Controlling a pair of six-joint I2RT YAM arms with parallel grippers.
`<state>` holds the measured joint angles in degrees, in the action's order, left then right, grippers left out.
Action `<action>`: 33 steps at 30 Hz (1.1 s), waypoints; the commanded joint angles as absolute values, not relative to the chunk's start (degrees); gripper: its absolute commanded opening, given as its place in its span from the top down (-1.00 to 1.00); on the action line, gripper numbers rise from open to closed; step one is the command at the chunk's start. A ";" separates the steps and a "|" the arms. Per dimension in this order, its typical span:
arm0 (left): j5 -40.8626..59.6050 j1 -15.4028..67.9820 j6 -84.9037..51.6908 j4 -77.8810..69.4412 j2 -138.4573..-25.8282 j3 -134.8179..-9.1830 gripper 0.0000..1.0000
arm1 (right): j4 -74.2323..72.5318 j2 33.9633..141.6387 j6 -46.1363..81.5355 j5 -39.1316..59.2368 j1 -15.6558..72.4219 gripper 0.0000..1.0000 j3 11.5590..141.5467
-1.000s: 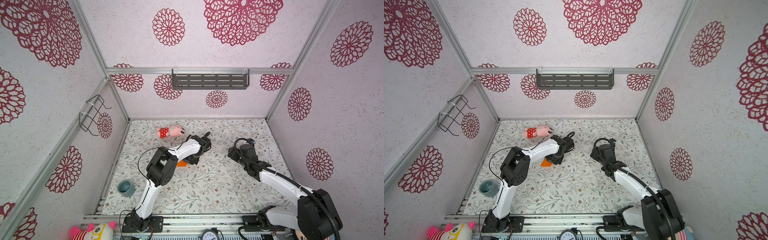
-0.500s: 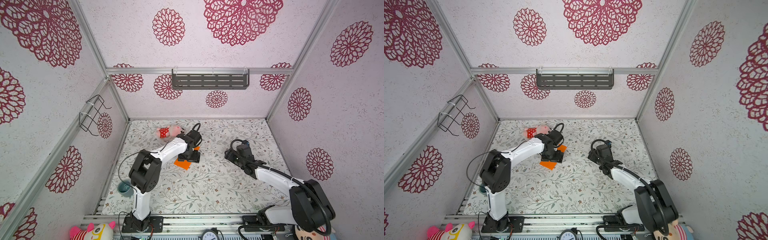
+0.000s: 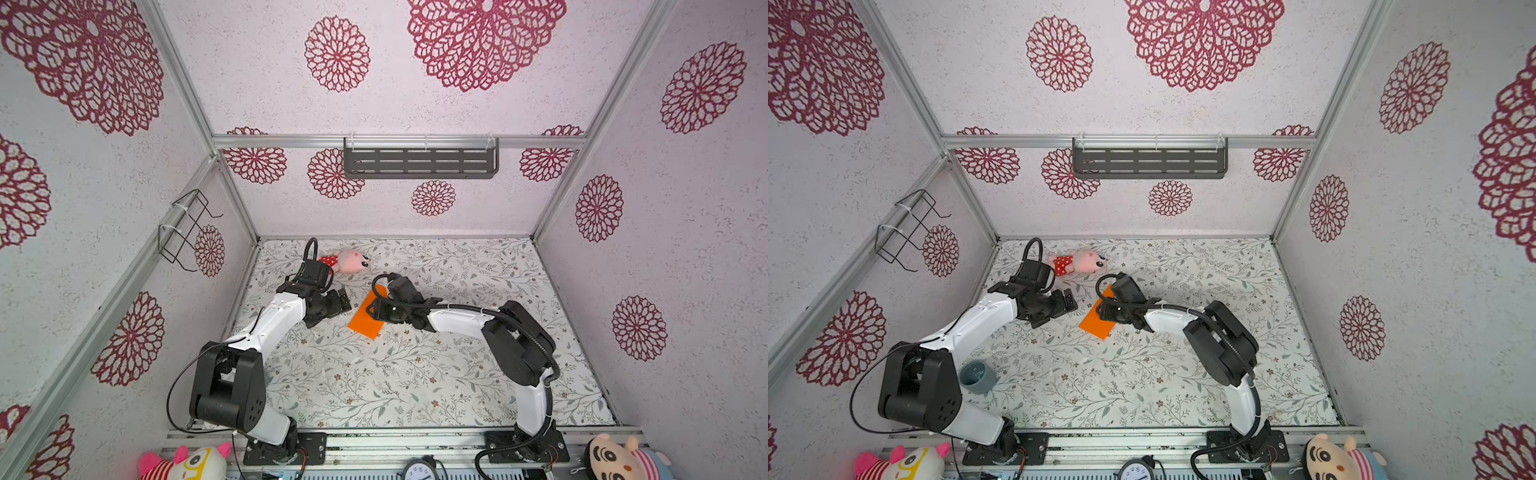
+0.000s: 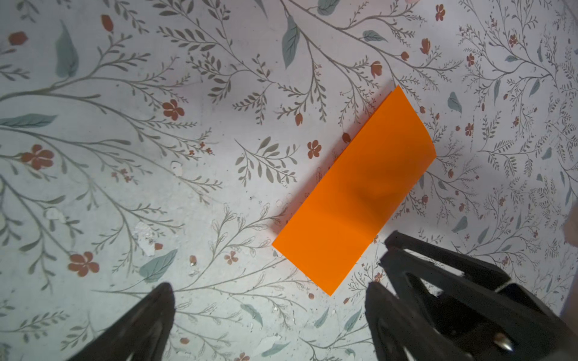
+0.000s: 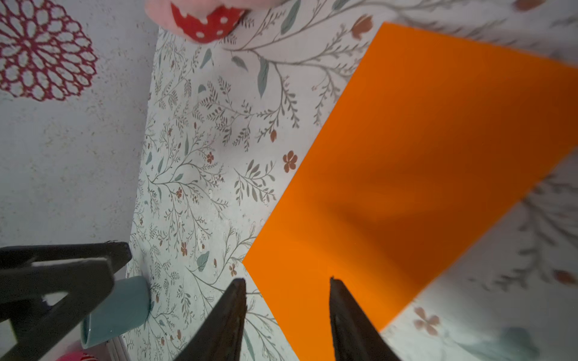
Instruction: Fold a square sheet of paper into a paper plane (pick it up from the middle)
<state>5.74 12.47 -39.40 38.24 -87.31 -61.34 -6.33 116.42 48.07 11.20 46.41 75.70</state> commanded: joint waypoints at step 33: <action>30.41 17.07 -46.99 19.64 -94.35 -55.66 -0.84 | -0.18 103.83 40.98 12.66 35.86 0.07 63.15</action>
<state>27.00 15.79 -45.41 22.57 -92.05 -54.39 3.40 104.22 32.84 16.43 35.68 63.86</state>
